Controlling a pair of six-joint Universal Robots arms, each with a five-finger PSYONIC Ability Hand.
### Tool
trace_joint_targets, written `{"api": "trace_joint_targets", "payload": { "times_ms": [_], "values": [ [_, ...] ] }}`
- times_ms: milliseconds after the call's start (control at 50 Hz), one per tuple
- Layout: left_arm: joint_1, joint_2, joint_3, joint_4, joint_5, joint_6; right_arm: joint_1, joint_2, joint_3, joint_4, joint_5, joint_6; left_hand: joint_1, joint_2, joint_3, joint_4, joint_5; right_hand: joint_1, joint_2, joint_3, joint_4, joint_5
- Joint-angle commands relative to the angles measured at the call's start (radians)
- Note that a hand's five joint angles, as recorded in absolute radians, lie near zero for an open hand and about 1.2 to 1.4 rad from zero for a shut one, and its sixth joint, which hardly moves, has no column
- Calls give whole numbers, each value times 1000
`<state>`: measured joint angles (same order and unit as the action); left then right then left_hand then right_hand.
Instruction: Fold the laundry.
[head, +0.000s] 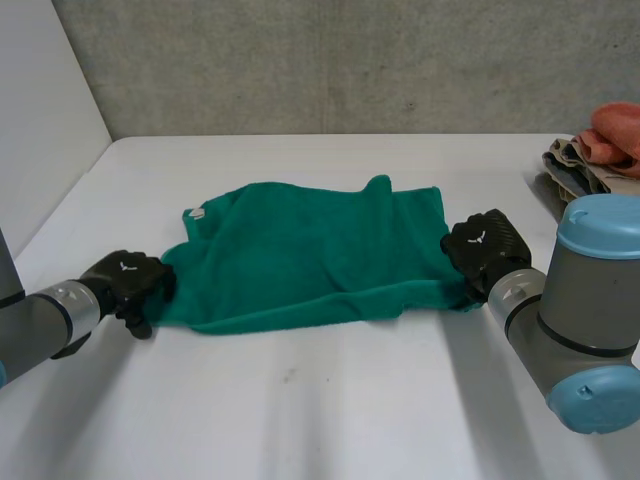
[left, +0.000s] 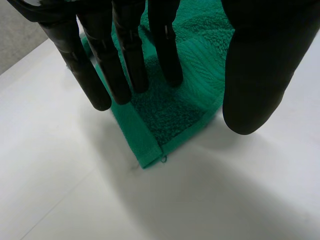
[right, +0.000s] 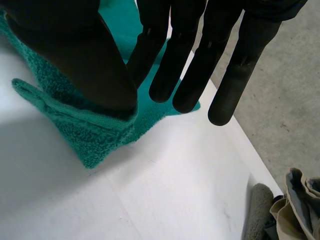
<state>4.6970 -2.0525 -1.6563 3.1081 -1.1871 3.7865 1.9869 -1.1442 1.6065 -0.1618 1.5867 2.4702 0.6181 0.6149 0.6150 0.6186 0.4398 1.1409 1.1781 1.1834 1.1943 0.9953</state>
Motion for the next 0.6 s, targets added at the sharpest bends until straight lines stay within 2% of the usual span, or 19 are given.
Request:
{"api": "trace_joint_targets", "payload": {
  "times_ms": [20,500,560,580,600],
  "values": [
    [-12,-43,44,3,9,-14,-7,4,3,-8,-2,7,200,203,203,200,204,255,218,213,202,226],
    [-89,-146,138,33,-22,-27,-3,12,15,-16,-4,7,185,189,189,185,189,255,218,213,202,226],
    [-104,-159,154,35,-35,-30,-5,9,15,-18,-2,7,404,408,408,404,408,255,218,213,202,226],
    [-112,-164,165,43,-40,-33,-5,9,16,-18,-2,7,693,697,696,693,697,255,218,213,202,226],
    [-115,-166,171,47,-45,-36,-5,8,16,-18,-2,7,777,781,780,777,781,255,218,213,202,226]
  ]
}}
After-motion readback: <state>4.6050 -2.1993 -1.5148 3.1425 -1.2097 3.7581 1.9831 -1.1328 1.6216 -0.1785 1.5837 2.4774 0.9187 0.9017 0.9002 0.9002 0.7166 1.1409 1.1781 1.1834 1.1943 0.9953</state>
